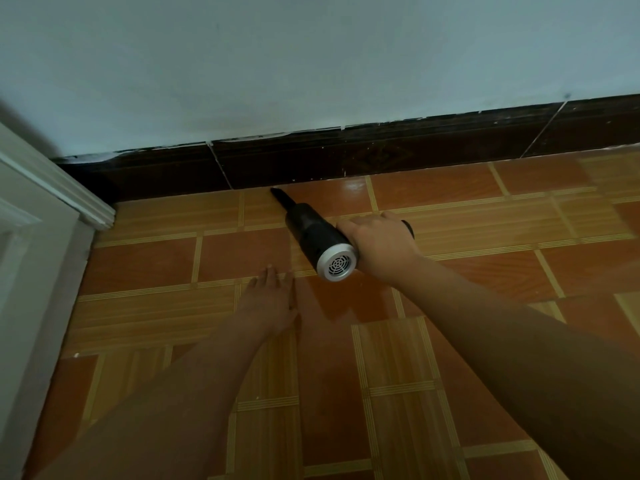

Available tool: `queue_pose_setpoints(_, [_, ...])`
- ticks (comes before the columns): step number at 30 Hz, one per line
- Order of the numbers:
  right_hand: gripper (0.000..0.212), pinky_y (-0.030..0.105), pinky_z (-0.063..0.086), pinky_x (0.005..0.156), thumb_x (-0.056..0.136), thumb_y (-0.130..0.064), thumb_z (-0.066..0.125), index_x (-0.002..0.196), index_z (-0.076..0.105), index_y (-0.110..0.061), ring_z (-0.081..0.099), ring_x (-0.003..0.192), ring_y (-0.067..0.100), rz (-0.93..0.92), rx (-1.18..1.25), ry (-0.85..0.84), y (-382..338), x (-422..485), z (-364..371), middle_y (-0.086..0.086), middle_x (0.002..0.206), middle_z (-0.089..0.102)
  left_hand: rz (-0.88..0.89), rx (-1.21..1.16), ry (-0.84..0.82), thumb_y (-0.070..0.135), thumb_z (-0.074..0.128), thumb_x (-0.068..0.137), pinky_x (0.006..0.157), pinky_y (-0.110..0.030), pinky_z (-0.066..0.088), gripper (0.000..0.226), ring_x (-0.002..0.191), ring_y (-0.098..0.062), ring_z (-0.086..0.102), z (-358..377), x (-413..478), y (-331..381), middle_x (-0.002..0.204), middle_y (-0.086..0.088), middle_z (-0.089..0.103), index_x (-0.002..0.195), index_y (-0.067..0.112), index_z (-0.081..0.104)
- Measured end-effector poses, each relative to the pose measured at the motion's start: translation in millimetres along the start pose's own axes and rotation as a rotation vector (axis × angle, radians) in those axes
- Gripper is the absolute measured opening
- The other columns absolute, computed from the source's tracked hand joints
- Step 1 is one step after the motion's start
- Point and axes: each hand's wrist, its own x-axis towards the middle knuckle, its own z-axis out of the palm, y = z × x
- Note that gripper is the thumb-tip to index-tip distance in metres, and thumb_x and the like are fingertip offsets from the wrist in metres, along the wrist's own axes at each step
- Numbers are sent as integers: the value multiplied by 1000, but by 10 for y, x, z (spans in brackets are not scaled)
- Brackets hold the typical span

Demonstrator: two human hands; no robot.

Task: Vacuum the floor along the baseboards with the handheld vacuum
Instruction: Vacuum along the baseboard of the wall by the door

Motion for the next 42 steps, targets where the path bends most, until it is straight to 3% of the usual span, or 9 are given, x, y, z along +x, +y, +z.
queue_pose_setpoints(12, [26, 38, 32, 94, 90, -29, 54, 115, 49, -22, 57, 101, 23, 24, -9, 8, 57, 24, 3, 0, 106, 63, -1, 13, 5, 39, 33, 100, 120, -40, 7, 70, 147, -32, -1, 19, 14, 13, 157, -23, -7, 152, 12, -6])
queue_pose_setpoints(23, [31, 38, 32, 95, 90, -31, 55, 118, 48, -20, 58, 100, 22, 53, -33, 14, 284, -199, -51, 0, 107, 62, -2, 11, 111, 38, 38, 98, 119, -41, 8, 69, 148, -30, 1, 73, -2, 155, 159, -18, -3, 153, 20, -1])
queue_pose_setpoints(42, [27, 33, 33, 88, 87, -26, 60, 110, 48, -20, 58, 95, 20, 177, 18, 44, 623, -484, -3, -1, 102, 62, 27, 82, 17, 37, 31, 101, 120, -40, 9, 64, 147, -33, 1, -23, 98, 310, 157, -24, -4, 153, 21, -4])
